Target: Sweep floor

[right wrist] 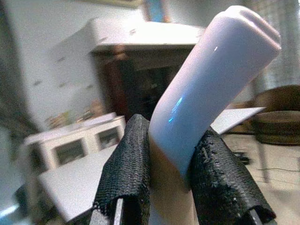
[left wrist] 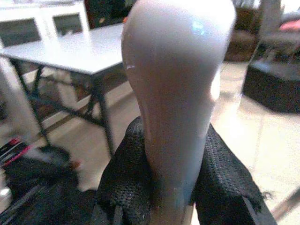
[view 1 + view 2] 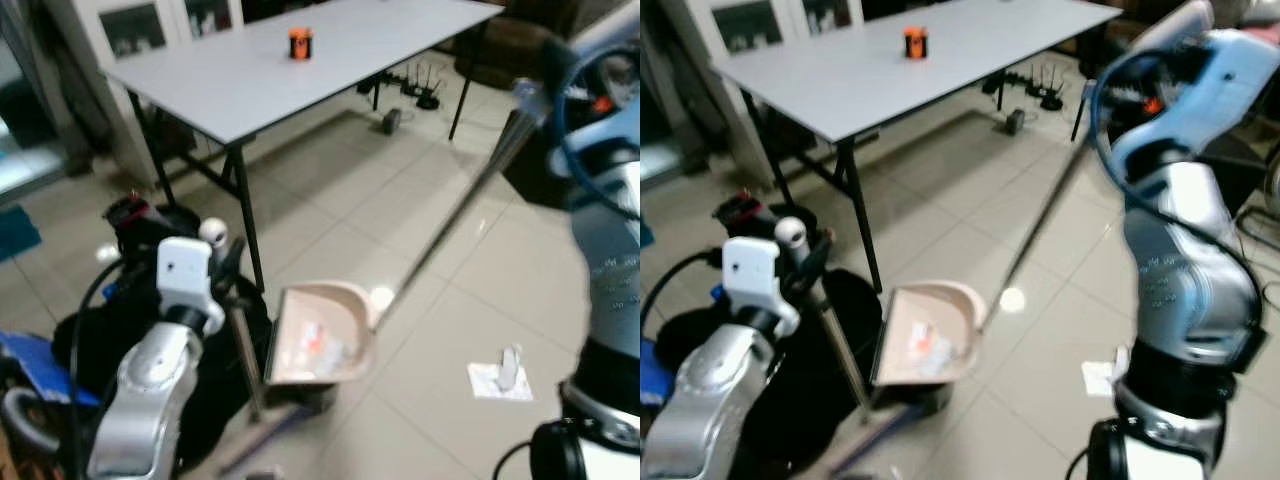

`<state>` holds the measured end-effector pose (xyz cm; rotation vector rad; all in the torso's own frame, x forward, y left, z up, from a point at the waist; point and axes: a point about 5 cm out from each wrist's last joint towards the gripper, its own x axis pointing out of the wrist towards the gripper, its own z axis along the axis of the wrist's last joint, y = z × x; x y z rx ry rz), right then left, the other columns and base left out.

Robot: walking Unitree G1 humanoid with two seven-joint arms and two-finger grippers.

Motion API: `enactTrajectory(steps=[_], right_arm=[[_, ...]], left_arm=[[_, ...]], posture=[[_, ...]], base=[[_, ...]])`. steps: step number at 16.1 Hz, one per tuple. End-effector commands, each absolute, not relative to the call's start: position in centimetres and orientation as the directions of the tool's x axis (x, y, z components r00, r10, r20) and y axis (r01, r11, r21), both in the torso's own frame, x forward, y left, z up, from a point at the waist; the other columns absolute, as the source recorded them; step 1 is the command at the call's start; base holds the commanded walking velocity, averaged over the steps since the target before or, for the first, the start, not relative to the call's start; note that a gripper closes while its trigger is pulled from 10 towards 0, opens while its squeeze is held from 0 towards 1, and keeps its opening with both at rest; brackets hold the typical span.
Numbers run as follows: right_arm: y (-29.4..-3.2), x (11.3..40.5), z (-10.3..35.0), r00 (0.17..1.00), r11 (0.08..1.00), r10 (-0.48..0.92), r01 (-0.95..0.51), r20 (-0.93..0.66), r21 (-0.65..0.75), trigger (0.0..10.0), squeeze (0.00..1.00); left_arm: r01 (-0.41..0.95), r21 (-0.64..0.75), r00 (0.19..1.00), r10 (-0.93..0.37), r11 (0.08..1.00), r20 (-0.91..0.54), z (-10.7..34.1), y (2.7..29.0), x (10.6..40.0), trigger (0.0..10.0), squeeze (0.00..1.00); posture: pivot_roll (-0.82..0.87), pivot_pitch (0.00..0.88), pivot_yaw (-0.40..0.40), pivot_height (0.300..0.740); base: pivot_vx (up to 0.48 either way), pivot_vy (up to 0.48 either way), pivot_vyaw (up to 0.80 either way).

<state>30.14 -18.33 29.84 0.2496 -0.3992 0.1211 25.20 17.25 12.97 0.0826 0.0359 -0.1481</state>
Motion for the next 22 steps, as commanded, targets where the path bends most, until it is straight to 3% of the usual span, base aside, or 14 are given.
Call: enactTrajectory(steps=[1, 4, 11, 16, 22], right_arm=[[-18.4, 29.7, 30.9, 0.888, 0.965, 0.065, -0.172, 0.455, 0.199, 10.0, 0.0], [-17.9, 29.9, 30.9, 0.872, 0.972, 0.081, -0.176, 0.483, 0.154, 10.0, 0.0], [-12.6, 31.5, 30.7, 0.778, 0.948, 0.291, -0.312, 0.558, -0.059, 10.0, 0.0], [-7.8, 31.2, 28.9, 0.655, 0.863, 0.504, -0.414, 0.563, -0.29, 10.0, 0.0], [-3.9, 29.1, 26.5, 0.529, 0.751, 0.657, -0.523, 0.537, -0.403, 10.0, 0.0]], left_arm=[[0.142, 0.112, 0.989, -0.137, 0.984, -0.045, 13.0, 17.6, 25.0, 10.0, 0.0], [0.128, 0.149, 0.989, -0.116, 0.98, -0.09, 12.2, 18.1, 24.8, 10.0, 0.0], [0.138, 0.171, 0.987, -0.121, 0.975, -0.11, 11.8, 18.2, 24.3, 10.0, 0.0], [0.127, 0.173, 0.988, -0.109, 0.977, -0.113, 11.7, 18.5, 24.4, 10.0, 0.0], [0.124, 0.16, 0.989, -0.108, 0.979, -0.106, 11.9, 18.2, 24.4, 10.0, 0.0]], posture=[[0.01, 0.0, 0.027, 0.74], [0.01, 0.0, 0.027, 0.74], [0.04, 0.0, 0.02, 0.74], [0.05, 0.0, 0.018, 0.74], [0.05, 0.001, 0.019, 0.74]], base=[[0.0, 0.0, 0.0], [0.0, 0.0, 0.0], [0.0, 0.0, 0.0], [0.0, 0.0, 0.0], [0.0, 0.0, 0.0]])
